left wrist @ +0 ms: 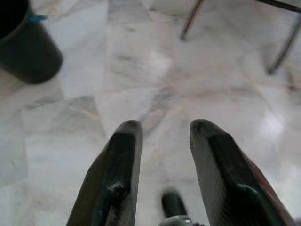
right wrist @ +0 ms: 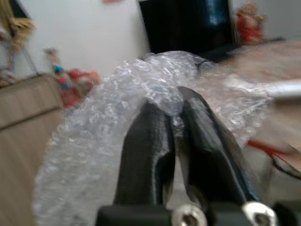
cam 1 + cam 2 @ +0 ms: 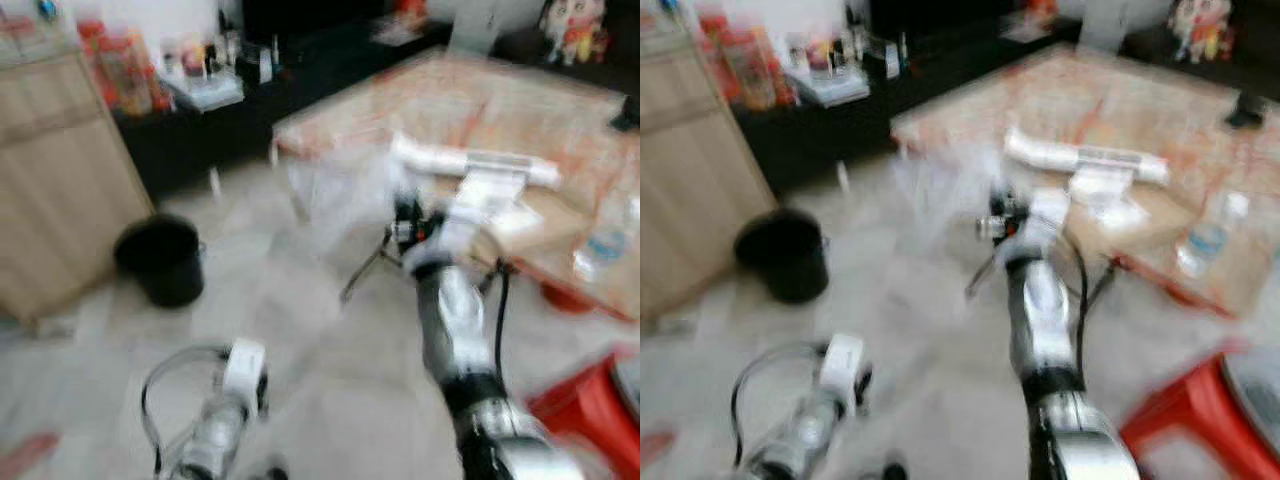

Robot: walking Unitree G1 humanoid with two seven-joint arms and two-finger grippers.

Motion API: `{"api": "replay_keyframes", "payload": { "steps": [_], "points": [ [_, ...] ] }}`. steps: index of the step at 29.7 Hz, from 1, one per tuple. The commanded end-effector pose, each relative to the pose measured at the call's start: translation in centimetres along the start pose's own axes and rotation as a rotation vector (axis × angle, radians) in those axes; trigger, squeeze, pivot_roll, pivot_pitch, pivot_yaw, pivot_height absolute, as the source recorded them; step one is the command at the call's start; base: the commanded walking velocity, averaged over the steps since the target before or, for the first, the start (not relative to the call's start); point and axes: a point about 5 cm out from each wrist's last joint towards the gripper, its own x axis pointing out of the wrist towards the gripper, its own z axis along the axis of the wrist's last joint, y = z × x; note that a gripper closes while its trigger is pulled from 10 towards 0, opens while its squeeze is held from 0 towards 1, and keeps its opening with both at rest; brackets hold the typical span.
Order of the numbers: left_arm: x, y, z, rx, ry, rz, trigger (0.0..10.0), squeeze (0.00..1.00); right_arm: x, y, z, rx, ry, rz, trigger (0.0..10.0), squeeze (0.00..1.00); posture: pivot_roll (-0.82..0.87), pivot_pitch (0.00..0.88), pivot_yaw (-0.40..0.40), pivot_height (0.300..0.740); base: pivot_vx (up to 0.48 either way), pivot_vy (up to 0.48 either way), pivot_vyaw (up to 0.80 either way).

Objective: Picking trash to rubbish bin

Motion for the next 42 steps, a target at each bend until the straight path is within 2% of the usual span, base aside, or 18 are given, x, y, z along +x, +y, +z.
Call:
{"api": "replay_keyframes", "payload": {
  "steps": [1,6,7,8,10,12,13,14,15,18,19,21,22,23,27,33,38,42],
  "points": [
    [0.2,0.2,0.6,0.018,-0.015,-0.004,10.0,0.00,-0.1,-0.6,0.1,-0.022,0.009,-0.014,10.0,0.00,-0.09,0.007,-0.031,0.740,0.000,0.000,0.00],
    [0.1,0.3,0.2,0.021,-0.001,-0.001,10.0,0.00,-2.5,-3.0,-2.1,-0.041,0.125,-0.074,10.0,0.00,-0.10,0.000,-0.032,0.740,0.000,0.000,0.00],
    [0.1,0.3,0.2,0.021,-0.001,-0.001,10.0,0.00,-2.5,-3.0,-2.1,-0.041,0.125,-0.074,10.0,0.00,-0.10,0.000,-0.032,0.740,0.000,0.000,0.00],
    [0.0,0.3,0.1,0.021,0.003,-0.001,10.0,0.00,-3.8,-4.0,-3.2,-0.040,0.188,-0.107,10.0,0.00,-0.10,0.001,-0.032,0.740,0.000,0.000,0.00],
    [0.0,0.3,0.0,0.021,0.005,0.000,10.0,0.00,-4.5,-4.5,-3.8,-0.037,0.220,-0.128,10.0,0.00,-0.11,0.007,-0.026,0.740,0.000,0.000,0.00],
    [0.0,0.4,-0.2,0.023,0.013,-0.001,10.0,0.00,-6.8,-6.2,-5.3,-0.043,0.311,-0.207,10.0,0.00,-0.11,0.014,-0.025,0.740,0.000,0.000,0.00],
    [0.0,0.4,-0.2,0.023,0.013,-0.001,10.0,0.00,-6.8,-6.2,-5.3,-0.043,0.311,-0.207,10.0,0.00,-0.11,0.014,-0.025,0.740,0.000,0.000,0.00],
    [-0.1,0.4,-0.4,0.022,0.026,0.004,10.0,0.00,-8.1,-7.2,-6.2,-0.021,0.370,-0.269,10.0,0.00,-0.13,0.011,-0.026,0.740,0.000,0.000,0.00],
    [-0.1,0.4,-0.4,0.022,0.026,0.004,10.0,0.00,-8.1,-7.2,-6.2,-0.021,0.370,-0.269,10.0,0.00,-0.13,0.011,-0.026,0.740,0.000,0.000,0.00],
    [-0.4,0.7,-1.2,-0.022,0.062,0.034,10.0,0.00,-11.8,-9.1,-7.9,-0.015,0.501,-0.383,10.0,0.00,-0.15,0.006,-0.023,0.740,0.000,0.000,0.00],
    [-0.4,0.7,-1.2,-0.022,0.062,0.034,10.0,0.00,-11.8,-9.1,-7.9,-0.015,0.501,-0.383,10.0,0.00,-0.15,0.006,-0.023,0.740,0.000,0.000,0.00],
    [-0.5,0.8,-1.7,-0.047,0.084,0.045,10.0,0.00,-13.8,-9.9,-8.7,0.001,0.560,-0.448,10.0,0.00,-0.15,0.008,-0.022,0.740,0.000,0.000,0.00],
    [-0.5,0.8,-1.7,-0.047,0.084,0.045,10.0,0.00,-13.8,-9.9,-8.7,0.001,0.560,-0.448,10.0,0.00,-0.15,0.008,-0.022,0.740,0.000,0.000,0.00],
    [-0.8,1.0,-2.5,-0.062,0.118,0.056,10.0,0.00,-16.1,-10.5,-9.6,0.026,0.628,-0.515,10.0,0.00,-0.13,0.001,-0.014,0.740,0.000,0.000,0.00],
    [-1.2,1.6,-3.4,-0.097,0.153,0.079,10.0,0.00,-18.7,-10.5,-10.8,0.052,0.703,-0.587,10.0,0.00,-0.14,0.000,0.001,0.740,0.000,0.000,0.00],
    [-1.6,2.7,-4.2,-0.080,0.209,0.102,10.0,0.00,-20.6,-9.2,-12.4,0.071,0.809,-0.598,10.0,0.00,-0.10,0.000,-0.013,0.740,0.000,0.000,0.00],
    [-1.7,3.7,-4.4,-0.094,0.211,0.135,10.0,0.00,-21.4,-8.1,-13.4,0.090,0.888,-0.599,10.0,0.00,-0.08,0.000,-0.013,0.740,0.000,0.000,0.00],
    [-2.0,4.3,-4.8,-0.094,0.223,0.144,10.0,0.00,-21.7,-7.4,-13.9,0.114,0.901,-0.616,10.0,0.00,-0.09,0.000,0.002,0.740,0.000,0.000,0.00]
  ]
}}
